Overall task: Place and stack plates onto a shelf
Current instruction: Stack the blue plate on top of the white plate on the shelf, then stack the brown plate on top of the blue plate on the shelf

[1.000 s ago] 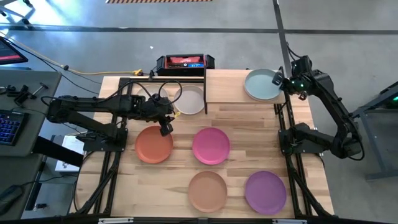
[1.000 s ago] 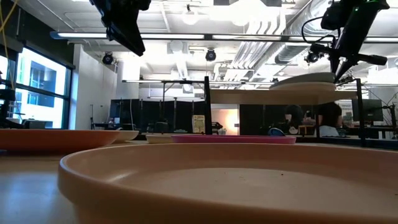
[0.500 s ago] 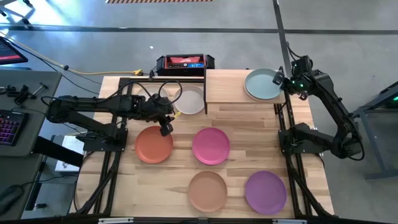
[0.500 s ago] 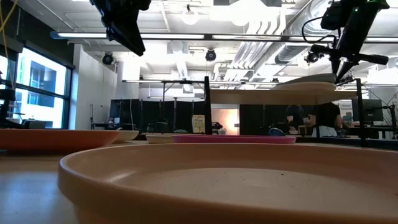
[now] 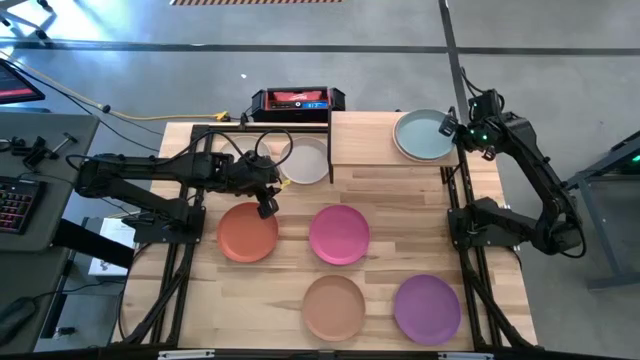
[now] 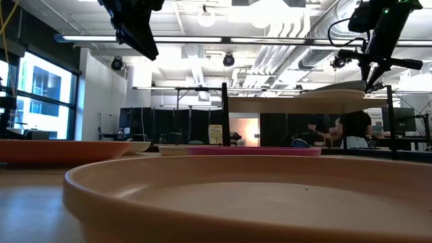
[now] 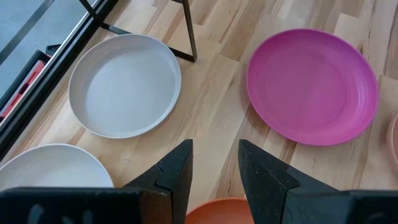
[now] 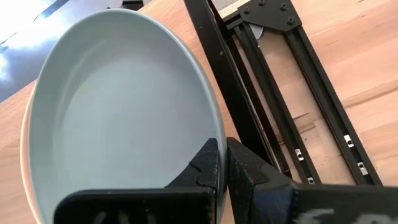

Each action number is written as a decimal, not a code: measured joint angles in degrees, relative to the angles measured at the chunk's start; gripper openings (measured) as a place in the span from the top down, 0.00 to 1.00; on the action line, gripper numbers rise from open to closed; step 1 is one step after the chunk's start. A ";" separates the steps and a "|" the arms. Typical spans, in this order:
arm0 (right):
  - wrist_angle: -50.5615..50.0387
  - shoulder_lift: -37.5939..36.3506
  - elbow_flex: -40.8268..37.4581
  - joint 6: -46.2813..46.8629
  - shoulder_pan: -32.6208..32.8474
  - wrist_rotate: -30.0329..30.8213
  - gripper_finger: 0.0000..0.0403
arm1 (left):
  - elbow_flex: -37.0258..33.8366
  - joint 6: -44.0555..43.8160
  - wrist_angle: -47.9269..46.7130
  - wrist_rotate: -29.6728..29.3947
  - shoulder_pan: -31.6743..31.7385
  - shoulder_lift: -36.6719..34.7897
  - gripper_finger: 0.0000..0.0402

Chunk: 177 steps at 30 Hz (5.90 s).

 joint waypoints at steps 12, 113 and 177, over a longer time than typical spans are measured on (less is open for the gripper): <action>0.07 0.00 0.00 -0.60 0.02 1.95 1.00 | 0.00 0.00 0.00 0.00 0.00 -0.01 0.71; 0.30 -1.46 0.02 -2.91 0.00 -7.23 0.63 | -0.01 4.00 0.11 5.86 -0.02 0.00 0.71; 1.51 -12.23 0.02 6.03 13.41 -11.13 0.63 | -0.02 3.91 0.48 5.44 -0.07 0.00 0.71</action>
